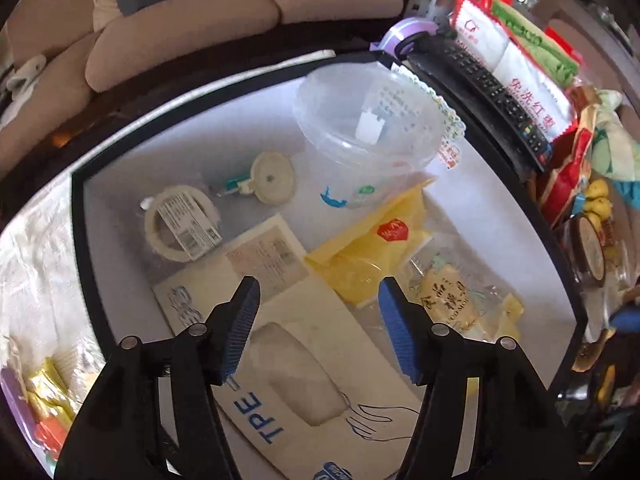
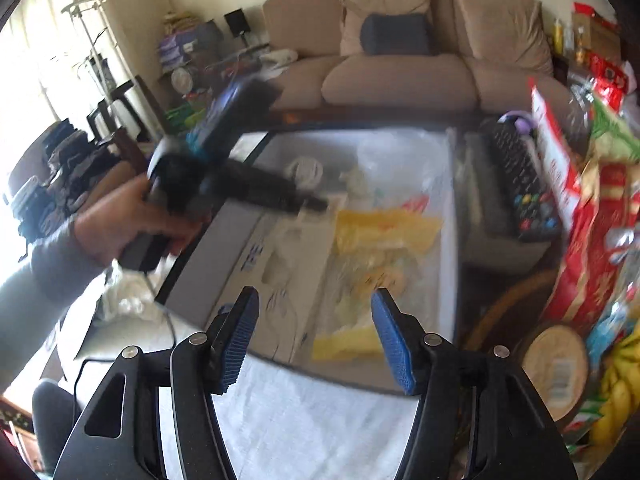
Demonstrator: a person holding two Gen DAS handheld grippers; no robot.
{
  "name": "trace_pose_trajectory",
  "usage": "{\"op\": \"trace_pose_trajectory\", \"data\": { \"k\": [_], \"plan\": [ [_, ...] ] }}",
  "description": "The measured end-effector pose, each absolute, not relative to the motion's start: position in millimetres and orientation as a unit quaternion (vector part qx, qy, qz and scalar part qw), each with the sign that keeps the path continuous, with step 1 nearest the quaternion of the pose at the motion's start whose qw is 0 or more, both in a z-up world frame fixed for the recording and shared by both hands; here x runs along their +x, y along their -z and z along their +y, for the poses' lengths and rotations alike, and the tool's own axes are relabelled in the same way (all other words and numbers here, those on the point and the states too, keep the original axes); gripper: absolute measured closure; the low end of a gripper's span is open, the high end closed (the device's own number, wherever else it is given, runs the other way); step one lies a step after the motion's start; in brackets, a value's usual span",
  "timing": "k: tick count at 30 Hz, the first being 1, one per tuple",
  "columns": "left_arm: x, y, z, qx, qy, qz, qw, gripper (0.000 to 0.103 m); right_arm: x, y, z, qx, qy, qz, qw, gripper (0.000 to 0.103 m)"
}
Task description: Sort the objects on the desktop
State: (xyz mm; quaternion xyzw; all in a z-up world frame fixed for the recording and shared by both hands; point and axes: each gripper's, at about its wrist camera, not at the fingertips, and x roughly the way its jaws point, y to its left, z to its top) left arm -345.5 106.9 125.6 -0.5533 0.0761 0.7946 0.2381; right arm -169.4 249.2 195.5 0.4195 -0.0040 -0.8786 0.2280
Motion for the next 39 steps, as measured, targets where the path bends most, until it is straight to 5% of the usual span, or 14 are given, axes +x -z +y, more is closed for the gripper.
{"op": "trace_pose_trajectory", "data": {
  "k": [5, 8, 13, 23, 26, 39],
  "plan": [
    [-329.7, -130.9, 108.1, -0.560, -0.789, 0.077, 0.241, 0.043, -167.5, -206.3, 262.6, 0.404, 0.886, -0.040, 0.223, 0.034],
    [-302.2, -140.6, 105.0, -0.557, -0.791, 0.081, 0.238, 0.027, -161.4, -194.3, 261.5, 0.417, 0.882, -0.043, 0.216, 0.033],
    [-251.9, -155.7, 104.3, -0.546, -0.804, 0.088, 0.219, 0.016, -158.8, -180.0, 244.5, 0.439, 0.875, -0.044, 0.198, 0.033],
    [-187.5, -182.9, 69.9, -0.527, -0.835, 0.029, 0.155, 0.014, -155.8, -174.7, 216.1, 0.429, 0.887, -0.033, 0.166, 0.028],
    [-175.8, -185.4, 53.5, -0.523, -0.840, 0.005, 0.142, 0.001, -153.8, -174.9, 208.5, 0.429, 0.889, -0.026, 0.157, 0.025],
    [-117.2, -223.0, 19.8, -0.498, -0.856, -0.030, 0.134, 0.000, -118.7, -192.9, 188.0, 0.420, 0.898, 0.002, 0.134, 0.020]
  ]
}}
